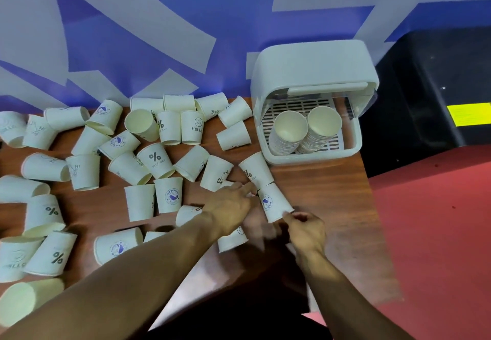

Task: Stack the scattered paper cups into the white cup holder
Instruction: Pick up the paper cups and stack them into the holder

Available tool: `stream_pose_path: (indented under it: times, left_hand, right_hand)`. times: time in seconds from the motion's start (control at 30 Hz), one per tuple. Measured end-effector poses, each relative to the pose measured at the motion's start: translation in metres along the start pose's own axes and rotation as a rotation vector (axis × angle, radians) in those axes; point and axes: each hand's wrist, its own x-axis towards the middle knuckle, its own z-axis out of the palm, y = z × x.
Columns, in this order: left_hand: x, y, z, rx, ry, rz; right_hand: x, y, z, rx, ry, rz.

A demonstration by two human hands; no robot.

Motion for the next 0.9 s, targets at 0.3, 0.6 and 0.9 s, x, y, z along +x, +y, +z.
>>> stream_pose_path:
  times: [0.3, 0.6, 0.9]
  left_hand:
    - [0.016, 0.003, -0.003, 0.333, -0.176, 0.193]
    - [0.010, 0.014, -0.057, 0.248, -0.059, 0.151]
    - [0.004, 0.036, -0.141, -0.006, 0.699, 0.104]
  right_hand:
    - [0.004, 0.003, 0.025, 0.246, 0.018, 0.137]
    - [-0.016, -0.041, -0.045, 0.088, -0.003, -0.261]
    - [-0.032, -0.121, -0.112, -0.209, 0.388, -1.172]
